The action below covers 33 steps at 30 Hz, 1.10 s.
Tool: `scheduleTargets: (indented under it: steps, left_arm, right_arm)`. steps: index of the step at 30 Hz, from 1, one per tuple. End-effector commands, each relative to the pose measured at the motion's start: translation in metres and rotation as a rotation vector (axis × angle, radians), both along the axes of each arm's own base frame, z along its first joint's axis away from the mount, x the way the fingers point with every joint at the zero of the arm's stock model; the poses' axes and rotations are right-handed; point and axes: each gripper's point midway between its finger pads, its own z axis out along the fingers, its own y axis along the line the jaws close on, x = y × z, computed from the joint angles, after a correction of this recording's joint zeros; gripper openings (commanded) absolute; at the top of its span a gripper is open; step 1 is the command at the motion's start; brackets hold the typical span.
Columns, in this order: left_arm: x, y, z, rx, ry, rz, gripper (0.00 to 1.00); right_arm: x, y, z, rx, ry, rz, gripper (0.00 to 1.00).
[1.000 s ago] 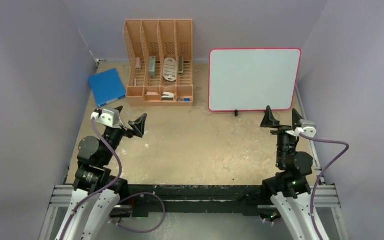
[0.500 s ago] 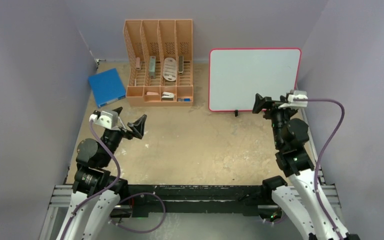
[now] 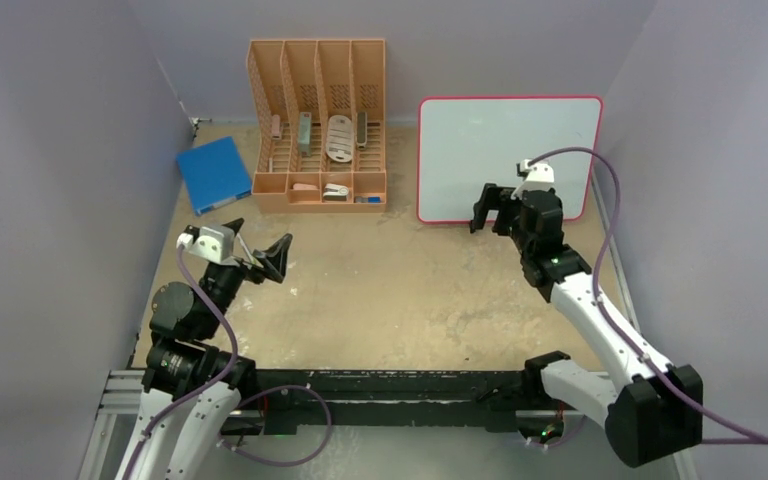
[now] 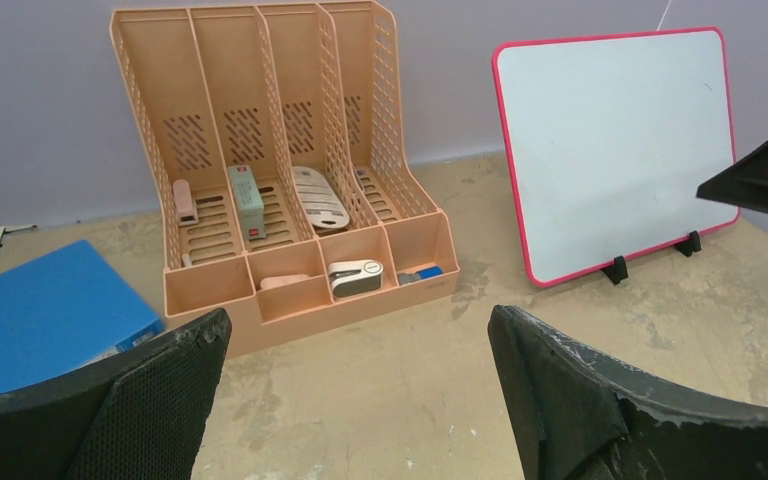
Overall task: Write a sentence on the whiteboard
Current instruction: Move the whiteboard to the center of the board.
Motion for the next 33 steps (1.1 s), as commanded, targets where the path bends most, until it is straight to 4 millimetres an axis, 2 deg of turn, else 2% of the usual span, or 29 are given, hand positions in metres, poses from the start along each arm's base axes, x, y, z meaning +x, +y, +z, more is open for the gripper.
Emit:
scheduleTargets:
  steps: [1, 9, 15, 20, 27, 30, 33]
  left_arm:
    - [-0.007, -0.004, 0.022, -0.026, -0.055, -0.029, 1.00]
    - [-0.008, -0.005, 0.021, -0.022, -0.058, -0.037, 1.00]
    - [-0.009, -0.005, 0.022, -0.022, -0.065, -0.039, 1.00]
    - [-0.008, -0.006, 0.021, -0.021, -0.063, -0.042, 1.00]
    - [-0.007, -0.007, 0.021, -0.019, -0.064, -0.047, 1.00]
    - [-0.007, -0.007, 0.020, -0.017, -0.064, -0.047, 1.00]
    - [-0.006, -0.008, 0.019, -0.016, -0.062, -0.049, 1.00]
  right_arm:
    - [0.014, 0.010, 0.002, 0.041, 0.006, 0.012, 0.99]
    - [0.030, 0.014, -0.051, 0.002, 0.104, -0.012, 0.95]
    - [0.044, 0.031, -0.094, -0.030, 0.194, -0.001, 0.87]
    - [0.053, 0.033, -0.126, -0.060, 0.261, -0.015, 0.80]
    - [0.059, 0.032, -0.146, -0.090, 0.302, -0.027, 0.70]
    - [0.063, 0.033, -0.149, -0.102, 0.296, -0.021, 0.62]
    - [0.068, 0.032, -0.148, -0.111, 0.288, -0.026, 0.58]
